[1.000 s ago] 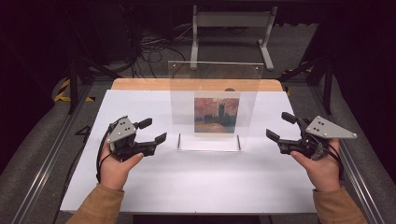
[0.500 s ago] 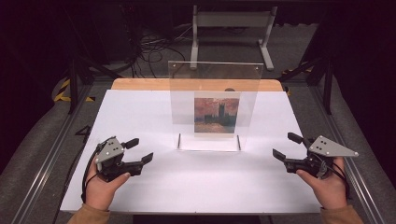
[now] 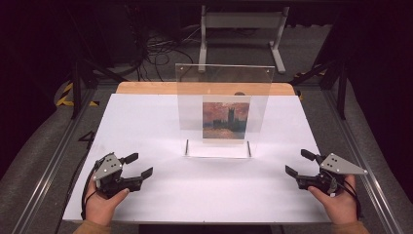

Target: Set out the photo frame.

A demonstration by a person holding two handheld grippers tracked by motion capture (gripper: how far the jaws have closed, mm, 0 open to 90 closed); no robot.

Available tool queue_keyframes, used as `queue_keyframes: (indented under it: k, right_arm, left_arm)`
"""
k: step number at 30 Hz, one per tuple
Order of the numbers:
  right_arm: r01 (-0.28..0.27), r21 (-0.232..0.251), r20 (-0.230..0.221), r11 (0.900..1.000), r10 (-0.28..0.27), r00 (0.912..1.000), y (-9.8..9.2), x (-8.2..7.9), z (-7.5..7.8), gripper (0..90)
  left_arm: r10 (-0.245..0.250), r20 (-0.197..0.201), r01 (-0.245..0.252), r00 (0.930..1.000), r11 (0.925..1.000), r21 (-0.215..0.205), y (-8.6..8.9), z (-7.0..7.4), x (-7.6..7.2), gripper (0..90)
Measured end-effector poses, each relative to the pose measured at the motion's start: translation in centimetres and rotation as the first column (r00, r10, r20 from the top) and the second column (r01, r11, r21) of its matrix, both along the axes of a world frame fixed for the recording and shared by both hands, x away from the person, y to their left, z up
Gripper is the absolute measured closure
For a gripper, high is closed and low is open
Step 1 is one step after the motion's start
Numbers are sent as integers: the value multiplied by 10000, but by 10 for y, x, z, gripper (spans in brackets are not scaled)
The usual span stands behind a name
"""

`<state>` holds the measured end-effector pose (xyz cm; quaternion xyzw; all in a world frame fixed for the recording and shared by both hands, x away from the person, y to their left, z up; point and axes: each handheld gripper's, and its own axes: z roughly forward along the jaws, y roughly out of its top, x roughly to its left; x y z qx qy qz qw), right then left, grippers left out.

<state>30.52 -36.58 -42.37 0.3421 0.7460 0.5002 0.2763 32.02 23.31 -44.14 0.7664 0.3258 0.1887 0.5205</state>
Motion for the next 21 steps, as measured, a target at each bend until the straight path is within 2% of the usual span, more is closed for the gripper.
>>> queue_keyframes:
  k: [3,7,11,13,15,21]
  right_arm:
    - [-14,-5,29,10000,14,10000,-1,0,-7,167]
    - [-15,-144,-108,9999,14,9999,-1,0,-20,157]
    - [139,-23,-278,9999,-140,9995,-3,2,-25,151]
    - [131,9,-429,9999,-130,9990,-3,3,-28,149]
    - [115,-160,-467,9998,-122,9988,-1,3,-28,149]
    - [80,-276,-393,9996,-91,9992,1,3,-28,146]
  left_arm:
    - [-61,9,61,10000,9999,-106,0,-3,-1,239]
    - [-127,286,130,9995,9999,-105,0,-11,-1,240]
    - [-222,166,219,9996,9996,163,-2,-18,-1,229]
    - [-245,140,243,9996,9996,125,-3,-19,0,226]
    - [-233,115,232,9997,9997,116,-3,-19,0,220]
    - [-179,-27,180,9998,9998,102,-4,-20,1,211]
